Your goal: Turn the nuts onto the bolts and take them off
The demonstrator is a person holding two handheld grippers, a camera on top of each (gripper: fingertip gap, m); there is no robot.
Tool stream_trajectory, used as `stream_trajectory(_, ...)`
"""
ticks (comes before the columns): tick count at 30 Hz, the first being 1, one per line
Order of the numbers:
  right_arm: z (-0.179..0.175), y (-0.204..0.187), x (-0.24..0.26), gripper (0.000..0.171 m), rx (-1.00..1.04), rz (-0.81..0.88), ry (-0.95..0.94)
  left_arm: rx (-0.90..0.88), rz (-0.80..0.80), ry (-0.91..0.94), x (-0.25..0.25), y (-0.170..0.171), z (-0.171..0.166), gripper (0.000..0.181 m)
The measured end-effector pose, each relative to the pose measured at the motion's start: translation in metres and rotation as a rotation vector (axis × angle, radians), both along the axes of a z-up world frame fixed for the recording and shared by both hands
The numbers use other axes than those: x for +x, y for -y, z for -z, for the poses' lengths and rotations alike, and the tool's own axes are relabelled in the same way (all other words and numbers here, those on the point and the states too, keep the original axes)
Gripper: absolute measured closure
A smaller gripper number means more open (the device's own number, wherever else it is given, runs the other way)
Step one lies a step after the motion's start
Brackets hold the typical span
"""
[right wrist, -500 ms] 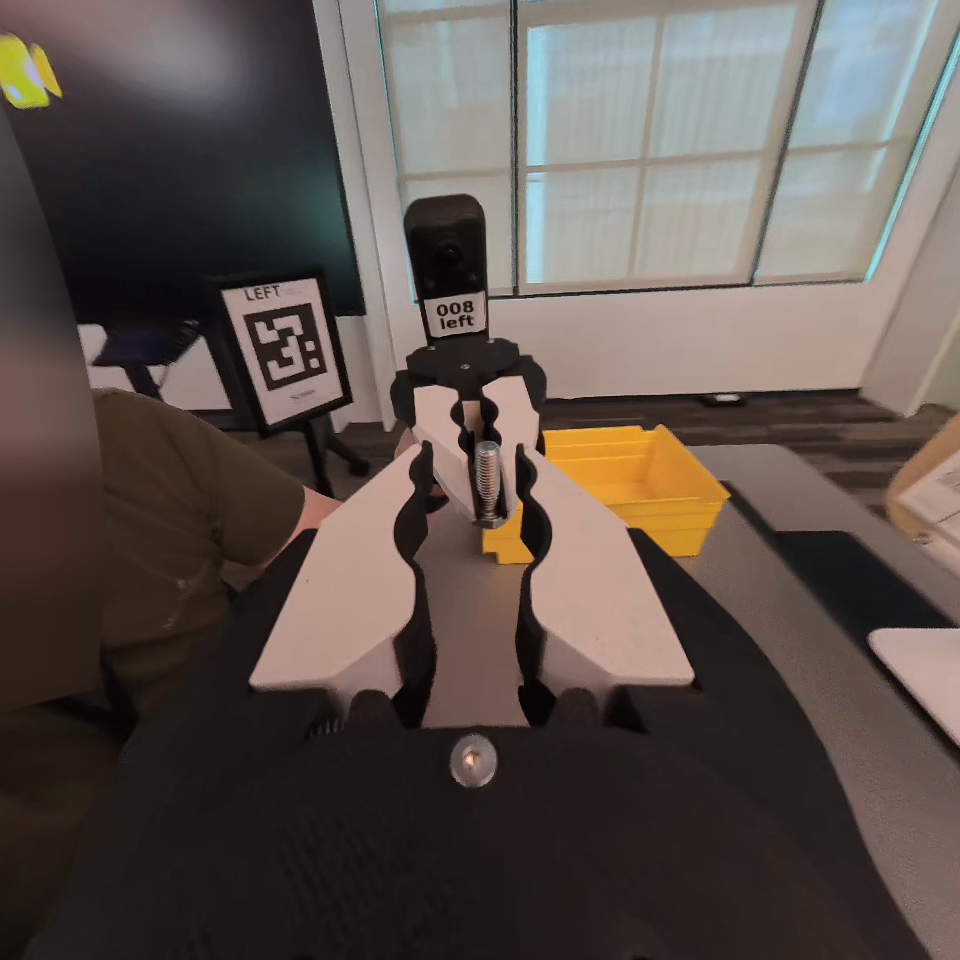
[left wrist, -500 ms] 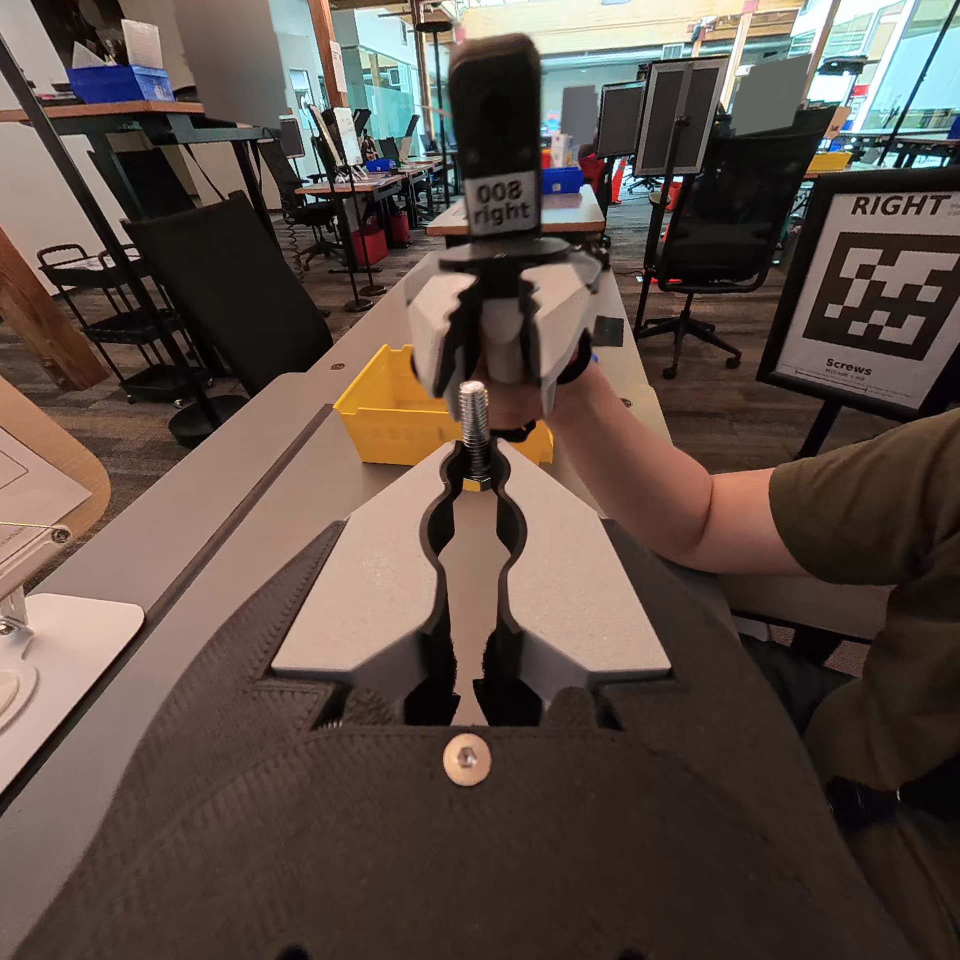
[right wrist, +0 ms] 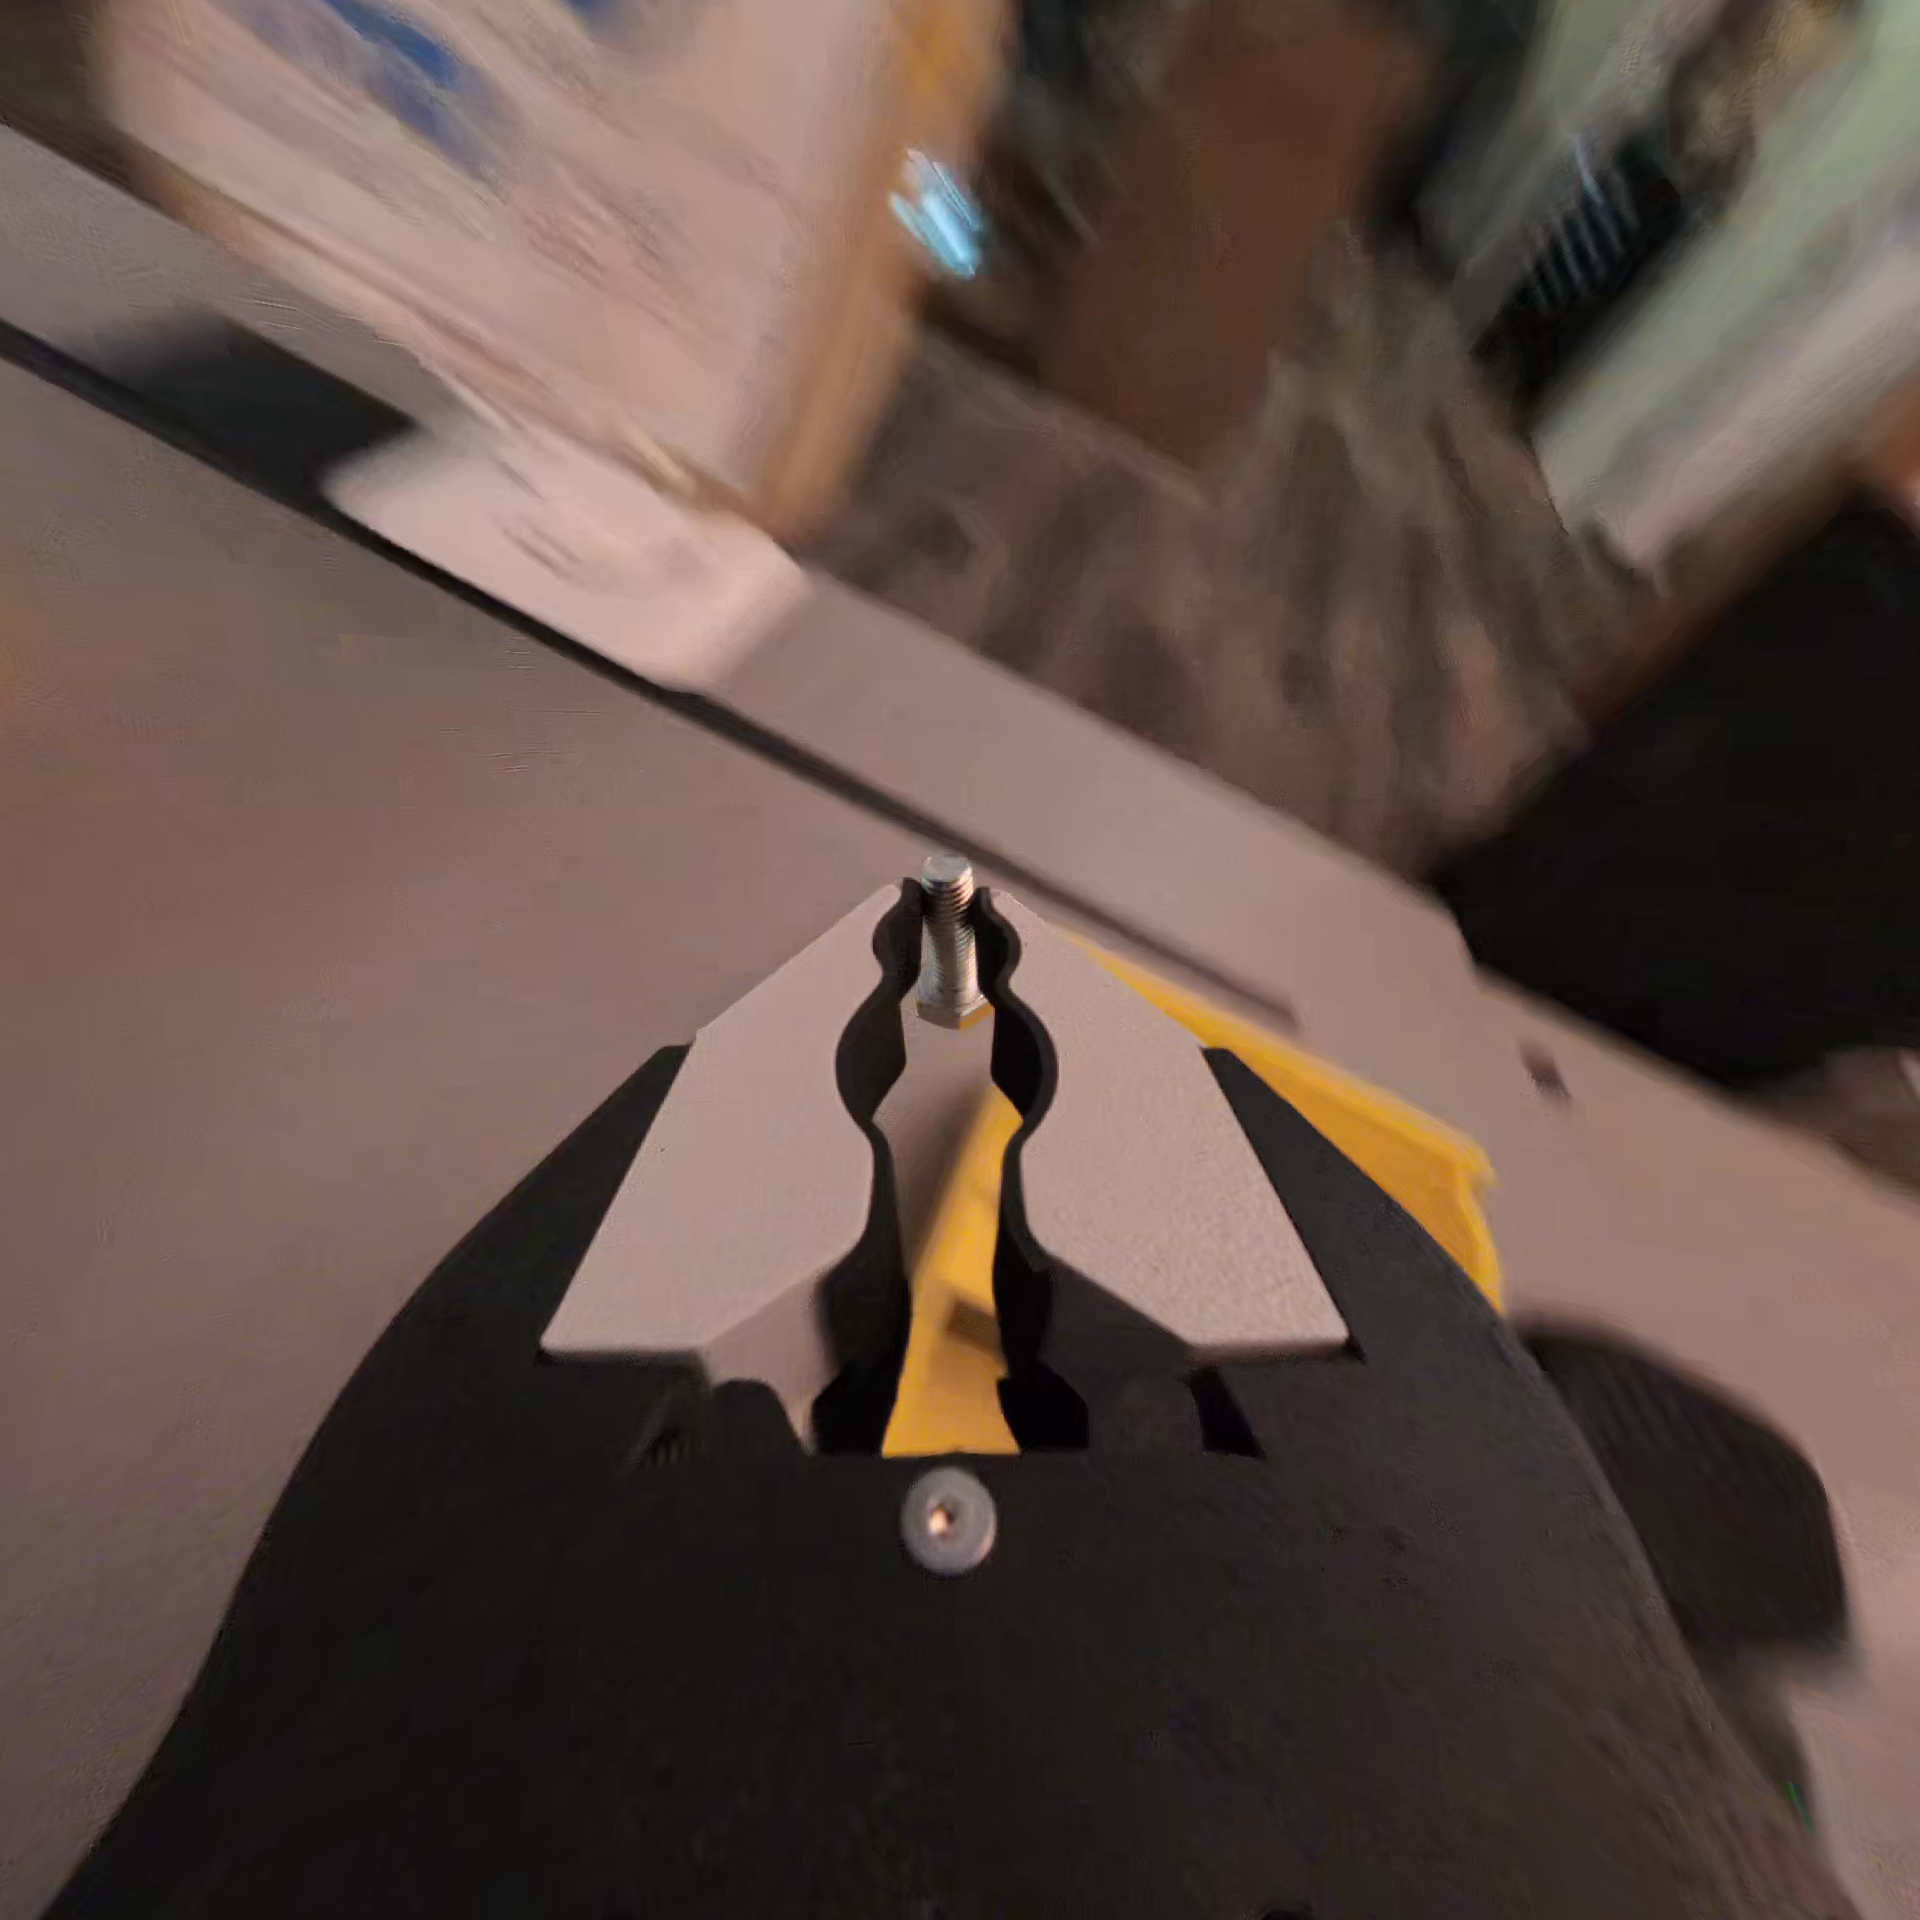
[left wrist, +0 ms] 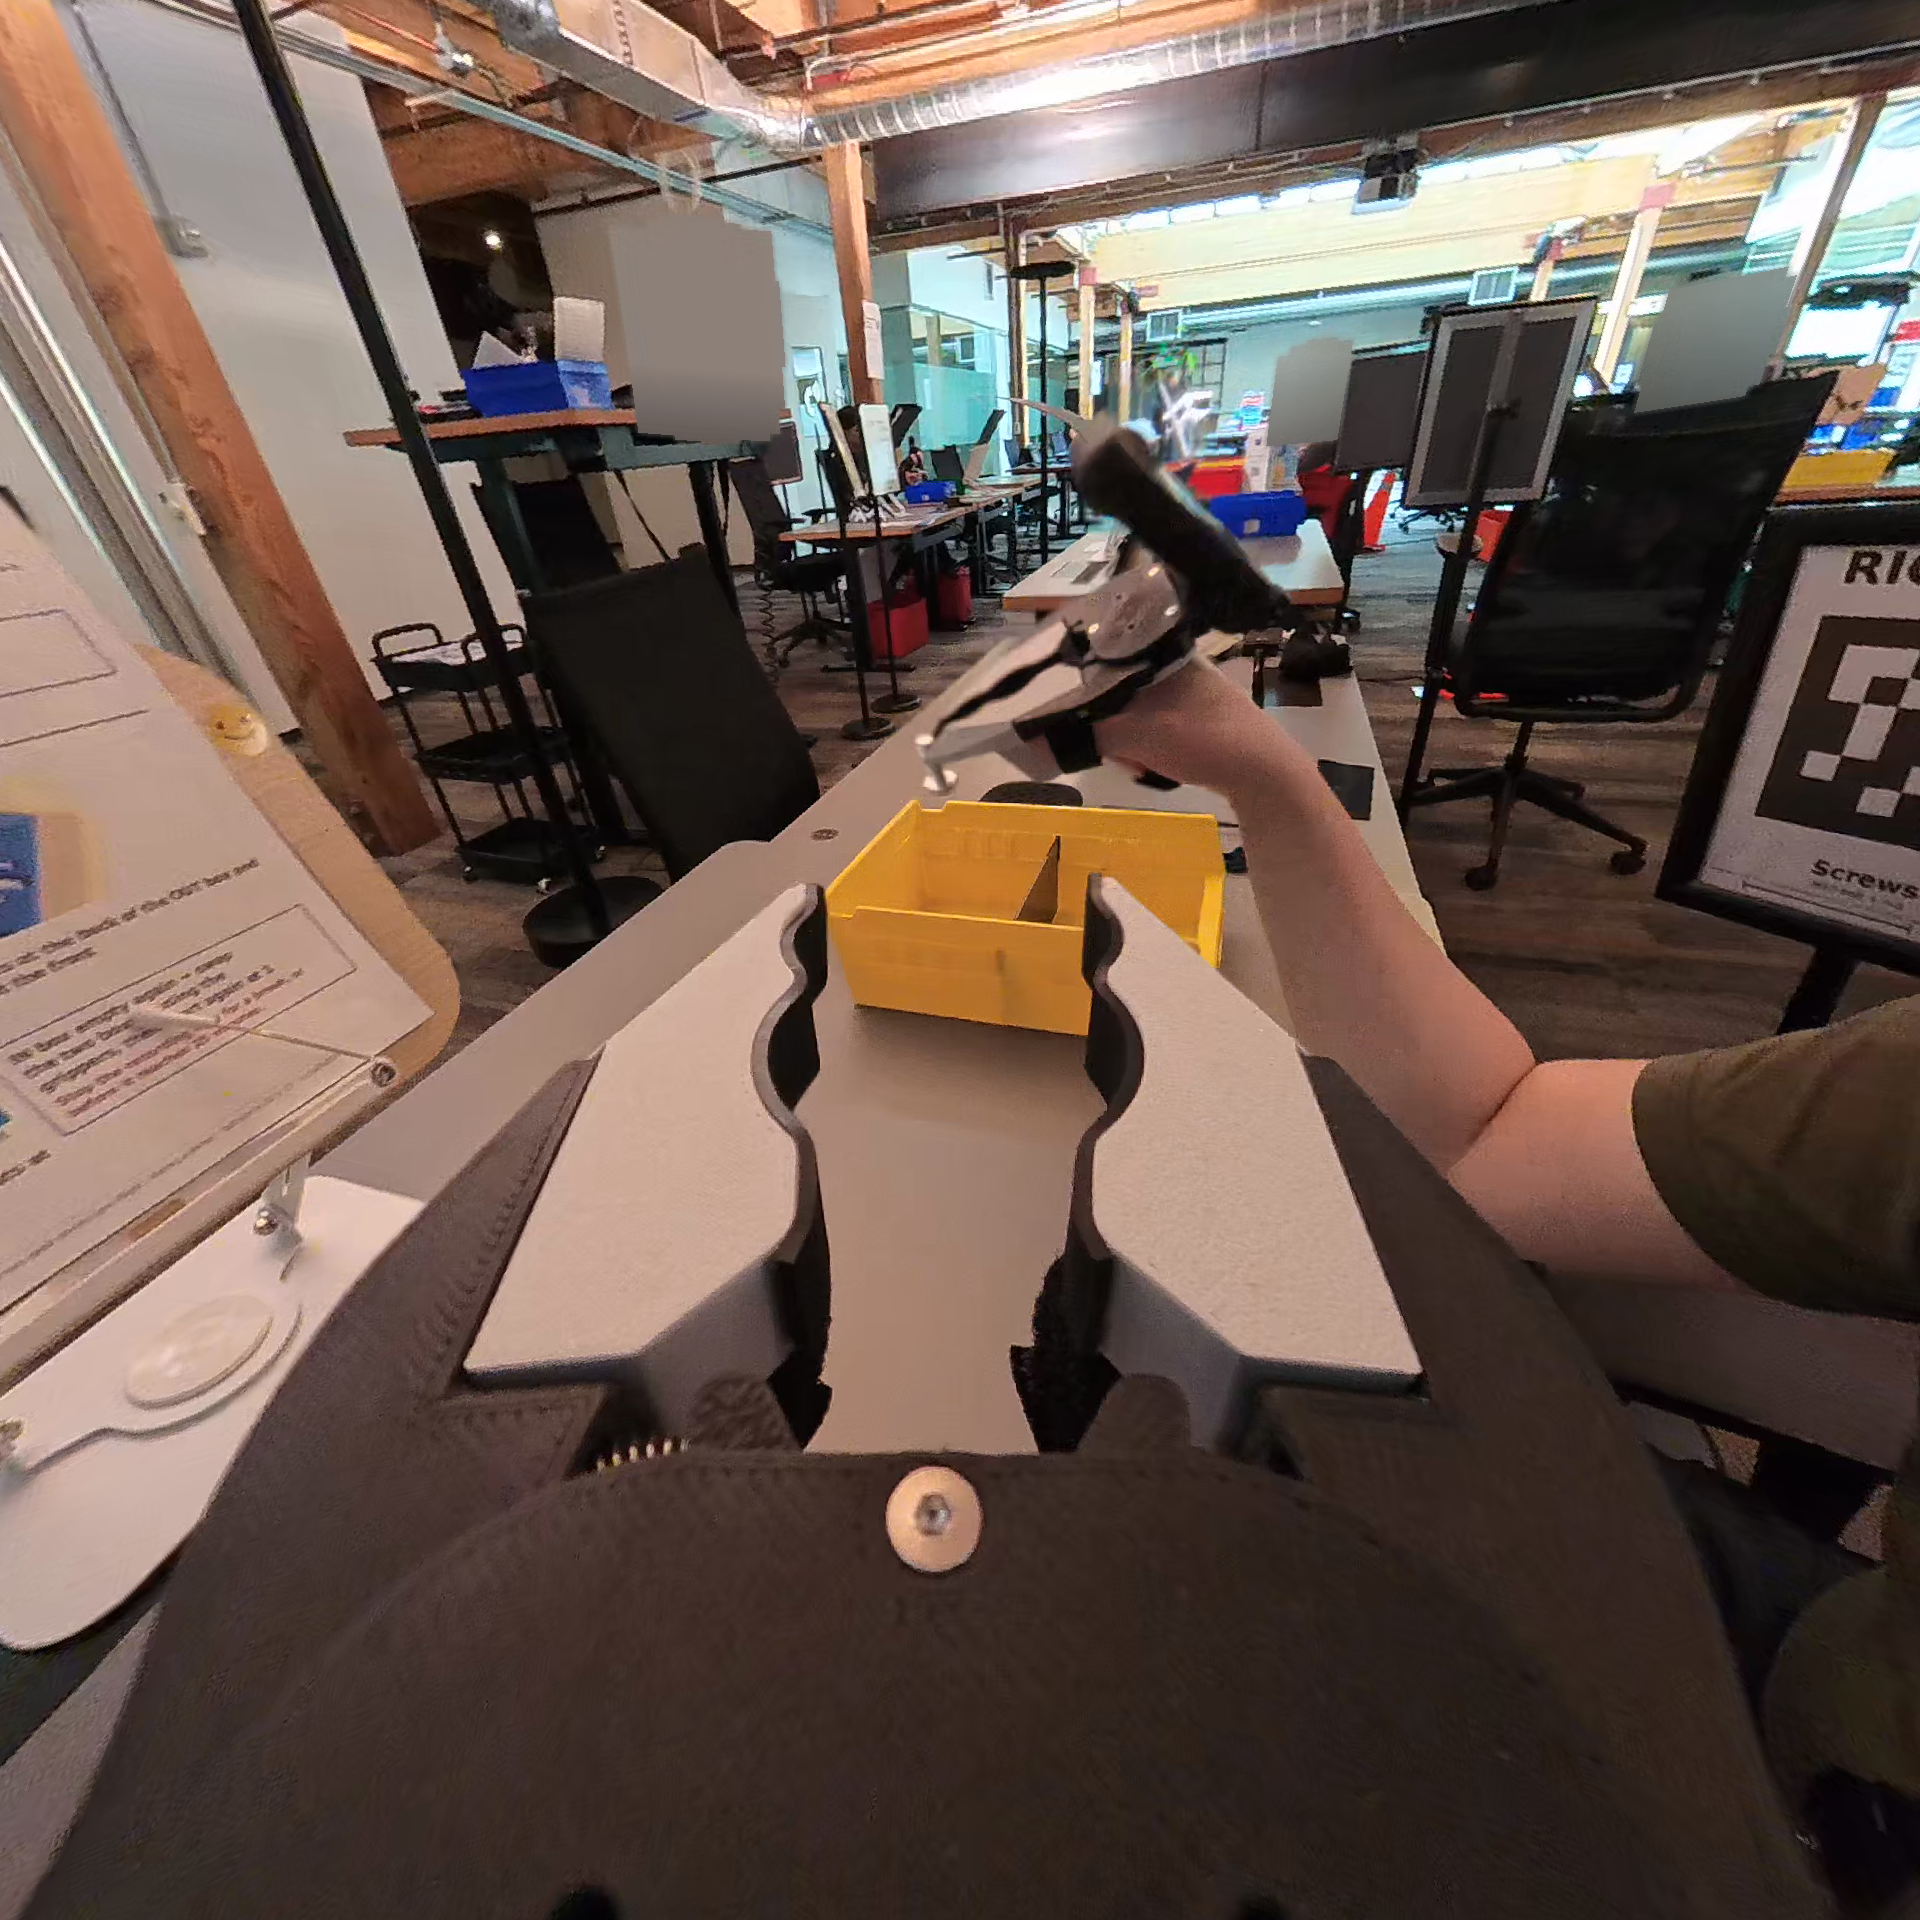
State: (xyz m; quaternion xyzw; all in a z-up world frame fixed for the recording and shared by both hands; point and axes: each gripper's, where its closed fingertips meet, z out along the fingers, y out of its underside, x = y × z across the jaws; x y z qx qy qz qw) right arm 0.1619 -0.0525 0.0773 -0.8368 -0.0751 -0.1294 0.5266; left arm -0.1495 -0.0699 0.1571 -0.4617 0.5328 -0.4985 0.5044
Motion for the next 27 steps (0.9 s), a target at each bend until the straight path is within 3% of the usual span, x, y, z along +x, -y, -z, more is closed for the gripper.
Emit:
stream_trajectory(2,0.047,0.013,0.06,0.162,-0.142,0.158,-0.106,-0.007,-0.021,-0.022,-0.003,-0.005,0.002,0.135)
stream_trajectory(6,0.114,0.012,0.106,0.162,-0.263,0.229,-0.254,-0.022,-0.054,-0.078,-0.001,-0.014,0.012,0.136)
stream_trajectory(14,0.169,0.011,0.12,0.157,-0.443,0.28,-0.29,-0.047,-0.072,-0.168,0.008,-0.02,0.031,0.135)
stream_trajectory(17,0.155,0.012,0.128,0.143,-0.379,0.306,-0.278,-0.055,-0.085,-0.182,0.007,-0.023,0.033,0.134)
stream_trajectory(22,0.075,0.052,0.148,0.136,-0.066,0.414,-0.252,-0.044,-0.197,-0.191,-0.014,-0.043,0.027,0.132)
stream_trajectory(24,0.062,0.085,0.158,0.127,0.002,0.481,-0.308,-0.027,-0.337,-0.226,-0.036,-0.067,0.028,0.129)
stream_trajectory(27,0.089,0.134,0.17,0.117,-0.044,0.572,-0.458,-0.015,-0.636,-0.298,-0.091,-0.116,0.033,0.123)
